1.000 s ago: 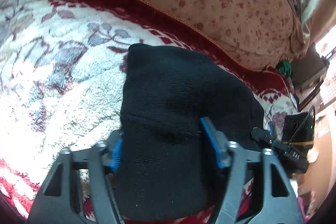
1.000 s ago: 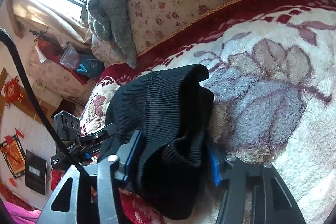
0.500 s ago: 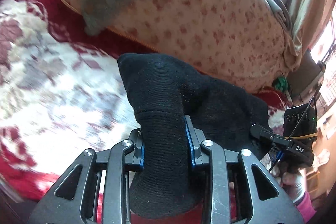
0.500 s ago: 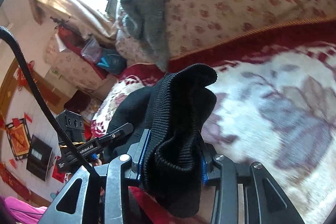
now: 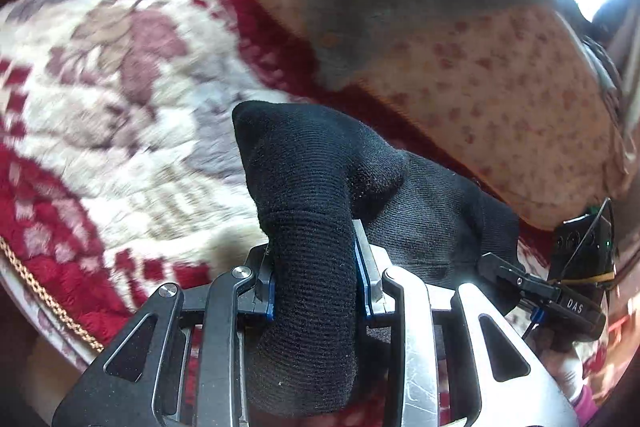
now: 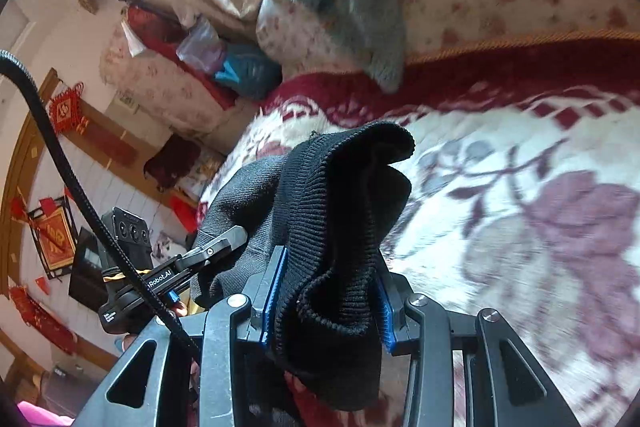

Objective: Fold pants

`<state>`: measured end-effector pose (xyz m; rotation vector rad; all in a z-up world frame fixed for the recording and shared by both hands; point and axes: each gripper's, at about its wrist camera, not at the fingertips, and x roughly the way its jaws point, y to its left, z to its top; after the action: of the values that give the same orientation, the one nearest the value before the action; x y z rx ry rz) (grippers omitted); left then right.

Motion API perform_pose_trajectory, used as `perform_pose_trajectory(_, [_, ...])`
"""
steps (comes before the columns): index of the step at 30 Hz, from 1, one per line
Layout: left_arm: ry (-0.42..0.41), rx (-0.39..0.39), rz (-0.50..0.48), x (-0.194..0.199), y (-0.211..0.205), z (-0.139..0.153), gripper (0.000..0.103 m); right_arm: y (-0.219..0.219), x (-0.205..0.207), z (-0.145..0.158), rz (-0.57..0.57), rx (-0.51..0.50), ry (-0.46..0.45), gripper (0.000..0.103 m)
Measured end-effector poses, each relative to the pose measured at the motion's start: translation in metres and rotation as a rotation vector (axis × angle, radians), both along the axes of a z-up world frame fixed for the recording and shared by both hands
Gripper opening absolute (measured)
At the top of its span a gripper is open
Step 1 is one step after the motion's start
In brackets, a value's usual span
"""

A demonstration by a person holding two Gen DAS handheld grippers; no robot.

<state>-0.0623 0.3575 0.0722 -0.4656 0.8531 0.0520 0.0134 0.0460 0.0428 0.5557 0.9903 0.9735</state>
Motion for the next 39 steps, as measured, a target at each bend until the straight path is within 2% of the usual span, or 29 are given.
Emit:
perform_pose_trajectory(3, [0.046, -0.032, 0.022, 0.0, 0.013, -0.021, 0.029, 0.016, 0.008, -0.019, 0.012, -0.034, 0.036, 0.038])
perform_pose_trajectory(5, [0.055, -0.052, 0.035, 0.002, 0.015, -0.028, 0.034, 0.016, 0.013, -0.03, -0.001, -0.054, 0.058, 0.039])
perform_pose_trajectory(7, [0.059, -0.049, 0.053, 0.002, 0.015, -0.031, 0.048, 0.015, 0.018, -0.037, -0.003, -0.08, 0.084, 0.043])
perform_pose_trajectory(8, [0.059, -0.044, 0.064, 0.004, 0.015, -0.032, 0.051, 0.015, 0.021, -0.038, -0.007, -0.088, 0.103, 0.05])
perform_pose_trajectory(9, [0.065, -0.033, 0.086, 0.004, 0.015, -0.033, 0.059, 0.012, 0.023, -0.041, -0.019, -0.091, 0.133, 0.055])
perform_pose_trajectory(10, [0.07, -0.025, 0.099, 0.003, 0.014, -0.033, 0.064, 0.009, 0.024, -0.041, -0.026, -0.082, 0.146, 0.055])
perform_pose_trajectory(13, [0.082, 0.001, 0.117, 0.003, 0.008, -0.028, 0.065, 0.002, 0.022, -0.033, -0.044, -0.112, 0.13, 0.055])
perform_pose_trajectory(16, [0.083, 0.08, 0.15, -0.005, 0.002, -0.016, 0.065, -0.005, 0.013, -0.016, -0.048, -0.144, 0.067, 0.055])
perform_pose_trajectory(21, [0.002, 0.193, 0.19, -0.024, -0.016, 0.014, 0.065, -0.009, -0.006, 0.015, -0.053, -0.18, -0.05, 0.055])
perform_pose_trajectory(28, [-0.057, 0.31, 0.189, -0.039, -0.052, 0.037, 0.065, 0.005, -0.029, 0.042, -0.041, -0.261, -0.179, 0.056])
perform_pose_trajectory(35, [-0.062, 0.336, 0.189, -0.051, -0.069, 0.041, 0.065, 0.017, -0.043, 0.053, -0.043, -0.261, -0.221, 0.057])
perform_pose_trajectory(39, [-0.077, 0.322, 0.197, -0.06, -0.07, 0.043, 0.065, 0.022, -0.047, 0.056, -0.042, -0.264, -0.229, 0.057])
